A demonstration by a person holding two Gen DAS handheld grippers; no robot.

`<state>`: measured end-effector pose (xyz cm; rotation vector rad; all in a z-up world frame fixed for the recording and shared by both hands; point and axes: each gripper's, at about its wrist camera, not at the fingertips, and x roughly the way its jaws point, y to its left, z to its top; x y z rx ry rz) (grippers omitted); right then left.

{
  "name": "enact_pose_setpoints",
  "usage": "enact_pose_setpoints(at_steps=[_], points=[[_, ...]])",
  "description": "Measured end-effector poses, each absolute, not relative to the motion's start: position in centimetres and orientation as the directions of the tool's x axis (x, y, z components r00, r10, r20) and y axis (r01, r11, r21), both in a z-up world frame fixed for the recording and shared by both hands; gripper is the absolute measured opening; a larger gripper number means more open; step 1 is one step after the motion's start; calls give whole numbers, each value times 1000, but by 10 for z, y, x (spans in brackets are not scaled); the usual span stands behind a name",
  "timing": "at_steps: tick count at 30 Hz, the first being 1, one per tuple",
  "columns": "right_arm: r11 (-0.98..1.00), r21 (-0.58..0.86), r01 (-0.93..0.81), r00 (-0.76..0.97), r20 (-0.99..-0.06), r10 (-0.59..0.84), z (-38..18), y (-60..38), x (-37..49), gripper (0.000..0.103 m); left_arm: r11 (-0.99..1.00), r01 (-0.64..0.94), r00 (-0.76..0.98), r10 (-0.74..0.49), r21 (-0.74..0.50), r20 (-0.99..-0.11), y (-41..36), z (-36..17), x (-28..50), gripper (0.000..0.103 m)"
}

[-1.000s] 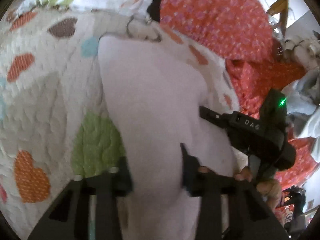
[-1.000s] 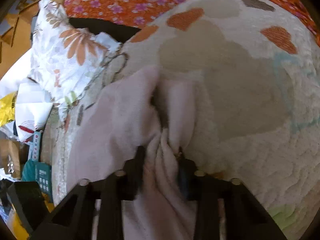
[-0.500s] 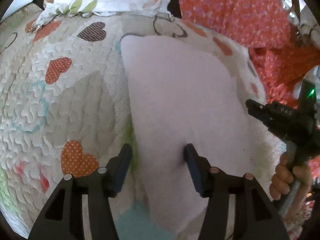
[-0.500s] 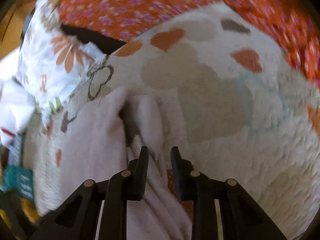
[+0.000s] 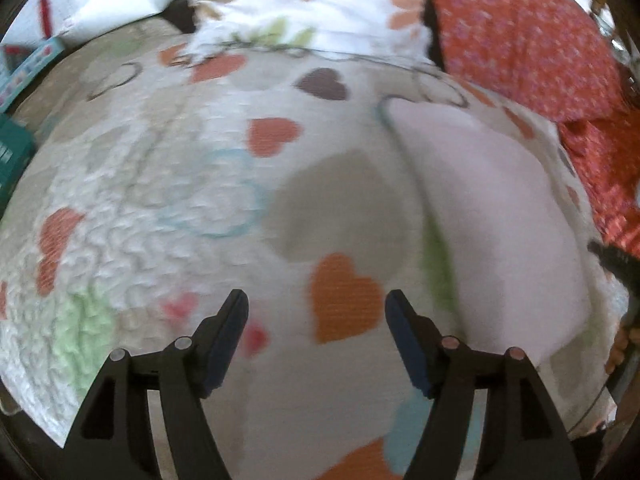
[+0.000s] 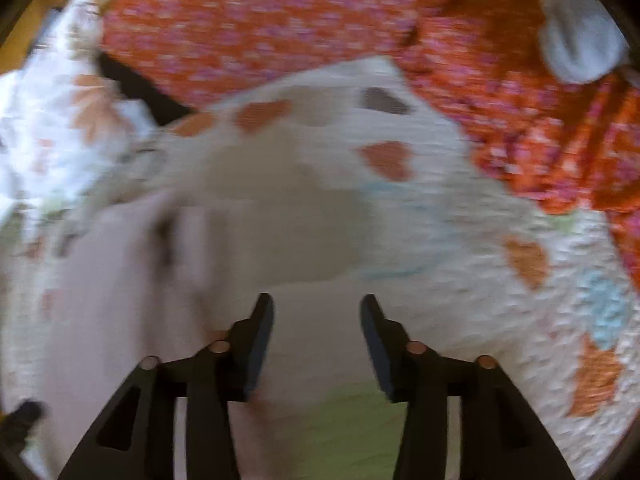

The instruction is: Fold small clothes

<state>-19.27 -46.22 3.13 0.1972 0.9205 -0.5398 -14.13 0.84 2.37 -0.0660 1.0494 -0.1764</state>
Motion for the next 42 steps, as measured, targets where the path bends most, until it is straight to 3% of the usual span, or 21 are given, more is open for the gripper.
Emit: enact_pose_setpoints(at_steps=[3, 5, 7, 11, 42], points=[[796, -102, 597, 408, -816, -410, 13, -496, -202, 67, 986, 51, 497, -162, -157, -853, 36, 24, -144, 70], [779, -109, 617, 377, -828, -414, 2, -512, -205, 92, 984, 17, 502, -160, -176, -850, 48, 25, -145, 70], [784, -155, 601, 381, -807, -452, -5, -516, -206, 103, 982, 0, 508, -164, -191, -846, 53, 28, -145, 72], [790, -157, 592, 459, -740, -491, -7, -507, -217, 103, 978, -8, 525, -173, -208, -833, 58, 32, -148, 72], [792, -152, 592, 459, -743, -486, -7, -508, -217, 103, 978, 73, 547, -202, -195, -812, 28, 45, -162, 73]])
